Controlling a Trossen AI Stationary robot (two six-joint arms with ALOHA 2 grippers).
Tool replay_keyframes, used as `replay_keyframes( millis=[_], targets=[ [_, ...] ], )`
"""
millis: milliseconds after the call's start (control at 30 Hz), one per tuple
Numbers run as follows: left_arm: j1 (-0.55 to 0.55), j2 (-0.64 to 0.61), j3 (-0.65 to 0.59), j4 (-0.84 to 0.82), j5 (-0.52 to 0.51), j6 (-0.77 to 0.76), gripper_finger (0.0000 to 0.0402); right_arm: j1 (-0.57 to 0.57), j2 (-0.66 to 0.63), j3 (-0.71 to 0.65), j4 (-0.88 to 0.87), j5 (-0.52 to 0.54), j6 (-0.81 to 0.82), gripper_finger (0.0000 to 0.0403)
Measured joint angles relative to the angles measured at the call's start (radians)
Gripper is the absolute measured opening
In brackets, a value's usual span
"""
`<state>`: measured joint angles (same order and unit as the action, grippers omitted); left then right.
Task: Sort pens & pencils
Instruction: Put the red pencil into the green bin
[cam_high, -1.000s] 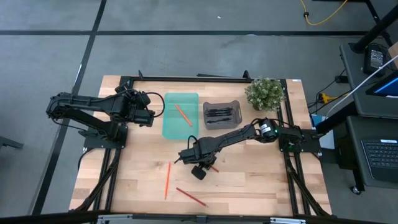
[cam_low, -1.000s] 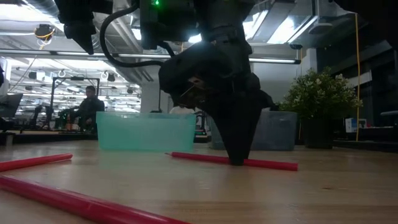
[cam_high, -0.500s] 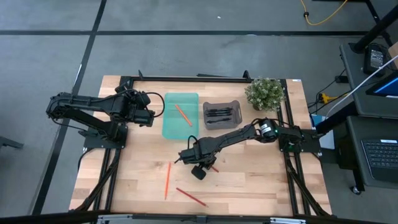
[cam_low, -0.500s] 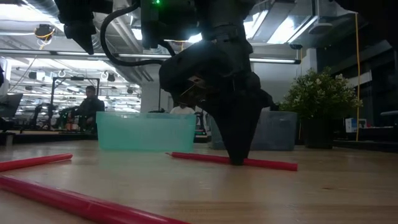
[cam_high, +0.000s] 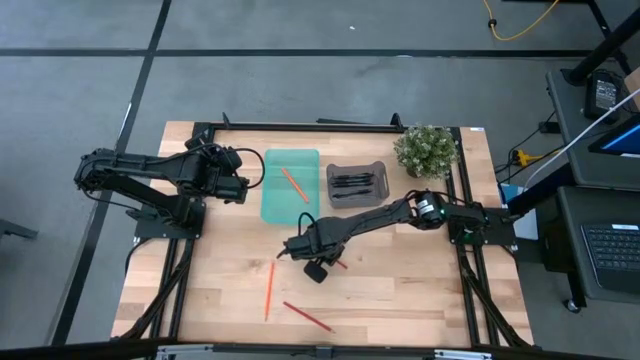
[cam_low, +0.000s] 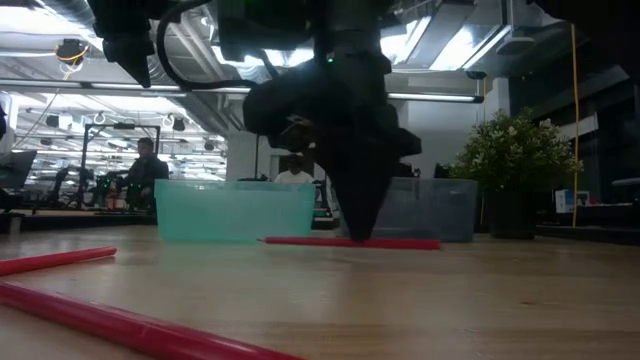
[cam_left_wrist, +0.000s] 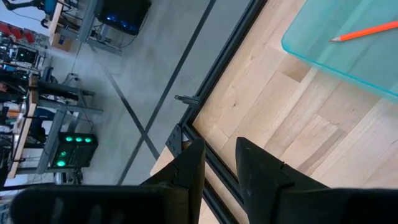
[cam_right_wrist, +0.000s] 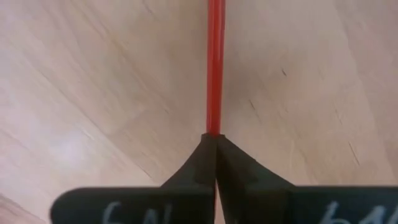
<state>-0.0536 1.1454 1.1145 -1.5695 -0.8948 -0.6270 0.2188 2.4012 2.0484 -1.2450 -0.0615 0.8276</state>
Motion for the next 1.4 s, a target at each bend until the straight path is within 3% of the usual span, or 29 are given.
replay_keyframes(
  millis=[867,1133,1400],
  targets=[
    [0.000,0.000,0.000,0.000,0.003,-0.001,0.0085,0.011,-0.004,0.043,-0.026,-0.008,0.000,0.0004],
    [0.000,0.000,0.000,0.000,0.016,-0.001,0.0085,0.011,-0.005,0.043,-0.015,0.007,-0.002,0.0051],
    [0.000,0.000,0.000,0.000,0.017,-0.001,0.0085,0.000,-0.006,0.037,0.112,0.026,-0.022,0.0112]
  ],
)
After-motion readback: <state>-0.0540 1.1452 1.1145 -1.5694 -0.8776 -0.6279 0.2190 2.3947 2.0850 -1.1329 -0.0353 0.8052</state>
